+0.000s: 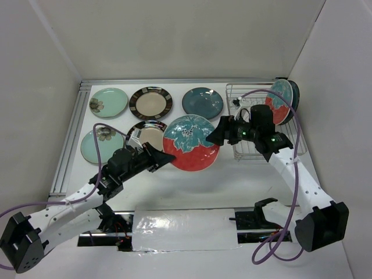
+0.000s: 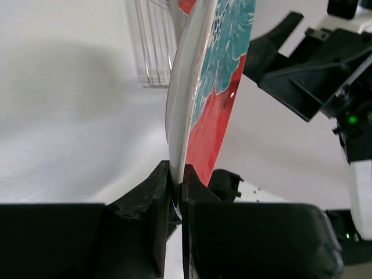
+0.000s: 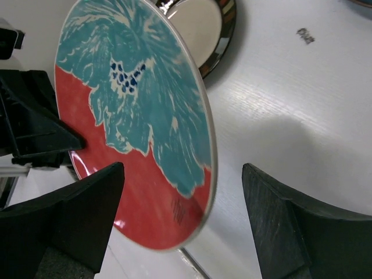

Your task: Load the plates into the dish rack

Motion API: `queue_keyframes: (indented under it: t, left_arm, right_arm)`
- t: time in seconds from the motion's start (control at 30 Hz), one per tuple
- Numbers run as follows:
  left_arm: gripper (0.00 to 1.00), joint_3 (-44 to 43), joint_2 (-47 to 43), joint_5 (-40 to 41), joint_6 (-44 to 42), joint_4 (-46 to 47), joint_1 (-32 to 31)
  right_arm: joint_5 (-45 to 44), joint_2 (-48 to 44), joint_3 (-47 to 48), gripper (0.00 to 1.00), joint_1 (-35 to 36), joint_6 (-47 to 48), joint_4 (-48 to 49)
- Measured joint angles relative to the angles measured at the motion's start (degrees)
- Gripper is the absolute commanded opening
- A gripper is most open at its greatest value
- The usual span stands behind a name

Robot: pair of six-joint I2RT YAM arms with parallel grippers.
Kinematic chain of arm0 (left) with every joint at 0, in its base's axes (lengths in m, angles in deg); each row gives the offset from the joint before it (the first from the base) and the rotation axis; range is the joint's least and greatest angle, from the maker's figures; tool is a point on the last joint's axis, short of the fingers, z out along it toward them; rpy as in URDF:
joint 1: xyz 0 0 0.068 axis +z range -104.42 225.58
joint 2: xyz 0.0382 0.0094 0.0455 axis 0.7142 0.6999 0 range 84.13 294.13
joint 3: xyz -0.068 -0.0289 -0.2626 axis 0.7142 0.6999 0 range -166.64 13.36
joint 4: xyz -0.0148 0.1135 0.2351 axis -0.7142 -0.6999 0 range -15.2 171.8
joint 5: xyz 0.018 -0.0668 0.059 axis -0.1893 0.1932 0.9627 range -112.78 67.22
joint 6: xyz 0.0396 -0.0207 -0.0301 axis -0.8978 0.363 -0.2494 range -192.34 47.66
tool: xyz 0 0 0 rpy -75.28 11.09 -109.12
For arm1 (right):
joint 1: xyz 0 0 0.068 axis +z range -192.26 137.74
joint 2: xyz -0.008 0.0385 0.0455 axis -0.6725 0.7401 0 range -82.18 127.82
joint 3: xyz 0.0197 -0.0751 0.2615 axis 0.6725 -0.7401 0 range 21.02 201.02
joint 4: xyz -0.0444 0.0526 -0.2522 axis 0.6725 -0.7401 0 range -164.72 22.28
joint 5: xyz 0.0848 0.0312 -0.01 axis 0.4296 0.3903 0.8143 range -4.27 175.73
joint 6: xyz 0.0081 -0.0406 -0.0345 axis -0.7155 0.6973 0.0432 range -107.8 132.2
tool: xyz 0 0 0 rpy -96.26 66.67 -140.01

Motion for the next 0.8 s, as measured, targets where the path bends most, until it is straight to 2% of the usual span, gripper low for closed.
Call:
queue_keyframes:
  t: [0.03, 0.13, 0.17, 0.23, 0.27, 0.3, 0.33, 0.4, 0.43, 0.5, 0.53, 0.67, 0.8]
  left_arm:
    - [0.00, 0.04, -0.02, -1.03, -0.57, 0.31, 0.00]
    - [0.00, 0.04, 0.02, -3.85, -1.20, 1.11, 0.00]
    - [0.00, 0.04, 0.20, -4.70, -1.49, 1.53, 0.00]
    - [0.00, 0.04, 0.50, -5.70, -2.19, 2.12, 0.00]
    - [0.00, 0.04, 0.74, -6.14, -2.32, 2.67, 0.04]
    - [0.00, 0.02, 0.94, -6.43, -2.60, 2.82, 0.11]
    - [0.01, 0.07, 1.11, -6.27, -2.78, 1.84, 0.48]
    - [0.09, 0.15, 2.40, -6.49, -2.84, 0.90, 1.42]
    - [0.18, 0.15, 2.89, -6.69, -2.86, 1.16, 1.55]
    - [0.42, 0.13, 2.99, -6.99, -3.26, 1.25, 1.64]
    - [0.59, 0.00, 3.17, -7.02, -3.72, 1.05, 1.64]
    - [0.85, -4.48, 4.09, -7.34, -5.90, -3.13, 1.66]
    - [0.96, -12.76, 4.09, -4.72, -10.60, -12.92, 2.56]
  right_arm:
    - [0.33, 0.17, -0.09, 0.86, 0.48, -0.07, 0.24]
    - [1.88, 0.46, -0.52, 0.67, 1.57, -0.37, 1.20]
    - [2.45, 0.63, -0.57, 0.50, 1.88, -0.50, 1.60]
    - [3.15, 1.07, -0.72, 0.37, 2.23, -0.46, 2.25]
    - [3.30, 1.29, -0.85, 0.24, 2.25, -0.52, 2.58]
    - [3.48, 1.42, -0.90, 0.17, 2.14, -0.59, 2.73]
    - [5.33, 1.44, -0.87, 0.03, 1.53, -1.86, 3.28]
    - [7.45, 1.29, -0.76, 0.00, 1.36, -2.14, 4.15]
    - [7.52, 1.29, -0.66, 0.00, 1.33, -1.97, 4.15]
    - [7.89, 1.33, -0.59, 0.00, 1.18, -1.68, 4.15]
    - [7.93, 1.36, -0.44, 0.00, 1.22, -1.44, 3.82]
    - [5.60, 2.10, 1.68, 0.00, 1.66, 0.61, 0.87]
    - [1.55, 2.62, 7.91, 0.00, 1.27, 3.02, -2.80]
